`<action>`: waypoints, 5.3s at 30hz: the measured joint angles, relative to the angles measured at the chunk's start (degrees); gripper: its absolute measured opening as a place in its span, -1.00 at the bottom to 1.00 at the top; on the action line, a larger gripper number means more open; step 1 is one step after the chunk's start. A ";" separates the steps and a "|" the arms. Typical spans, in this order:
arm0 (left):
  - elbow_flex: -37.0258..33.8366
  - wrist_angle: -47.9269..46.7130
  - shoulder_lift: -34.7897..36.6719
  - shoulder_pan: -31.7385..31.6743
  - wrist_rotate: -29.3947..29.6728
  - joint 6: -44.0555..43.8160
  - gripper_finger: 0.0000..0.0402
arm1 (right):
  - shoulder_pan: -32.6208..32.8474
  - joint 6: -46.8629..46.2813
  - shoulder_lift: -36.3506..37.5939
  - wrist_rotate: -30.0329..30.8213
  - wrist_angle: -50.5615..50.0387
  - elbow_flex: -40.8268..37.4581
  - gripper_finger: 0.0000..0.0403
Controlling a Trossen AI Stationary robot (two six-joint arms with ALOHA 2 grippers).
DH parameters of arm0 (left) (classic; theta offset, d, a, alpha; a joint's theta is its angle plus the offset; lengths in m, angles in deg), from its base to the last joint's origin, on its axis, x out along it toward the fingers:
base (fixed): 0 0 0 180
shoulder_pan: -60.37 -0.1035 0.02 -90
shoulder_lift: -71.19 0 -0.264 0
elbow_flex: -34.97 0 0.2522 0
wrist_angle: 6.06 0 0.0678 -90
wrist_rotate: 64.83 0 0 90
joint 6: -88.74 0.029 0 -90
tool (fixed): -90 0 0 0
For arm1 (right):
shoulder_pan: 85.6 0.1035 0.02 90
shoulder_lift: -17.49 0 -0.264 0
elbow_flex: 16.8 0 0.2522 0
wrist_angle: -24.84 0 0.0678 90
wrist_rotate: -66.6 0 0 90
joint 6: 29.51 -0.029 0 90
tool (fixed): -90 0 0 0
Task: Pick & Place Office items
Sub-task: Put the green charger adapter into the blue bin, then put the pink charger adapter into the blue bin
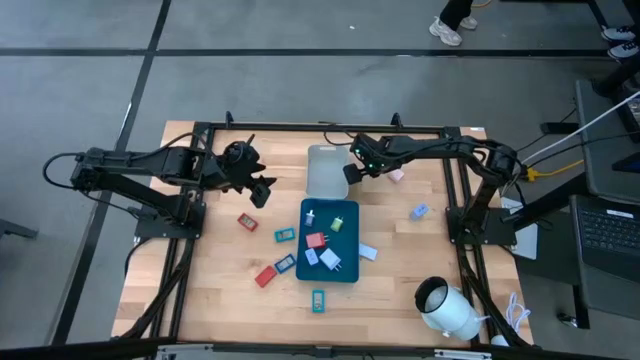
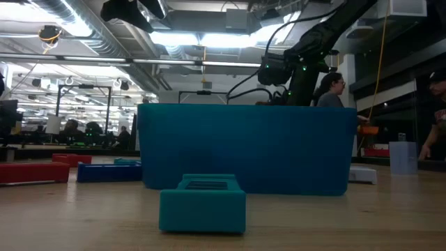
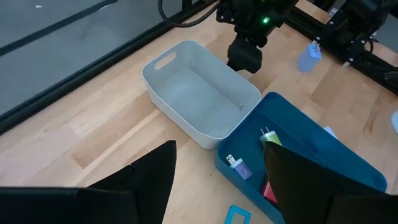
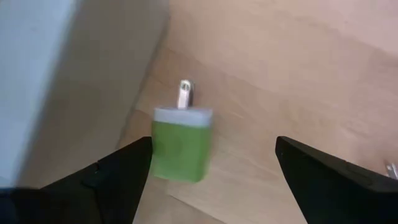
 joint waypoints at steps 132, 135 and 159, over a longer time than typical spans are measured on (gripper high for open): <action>-21.11 0.14 12.81 15.89 6.50 -9.40 0.18 | -2.63 19.59 26.37 1.85 -25.69 -0.56 0.22; -21.14 1.41 12.82 15.92 5.31 -10.29 0.18 | -4.77 25.91 21.36 1.30 -26.79 -0.60 0.23; -21.16 12.96 8.07 15.98 2.31 -13.88 0.18 | -13.58 36.19 6.86 -4.16 -20.56 -0.62 0.23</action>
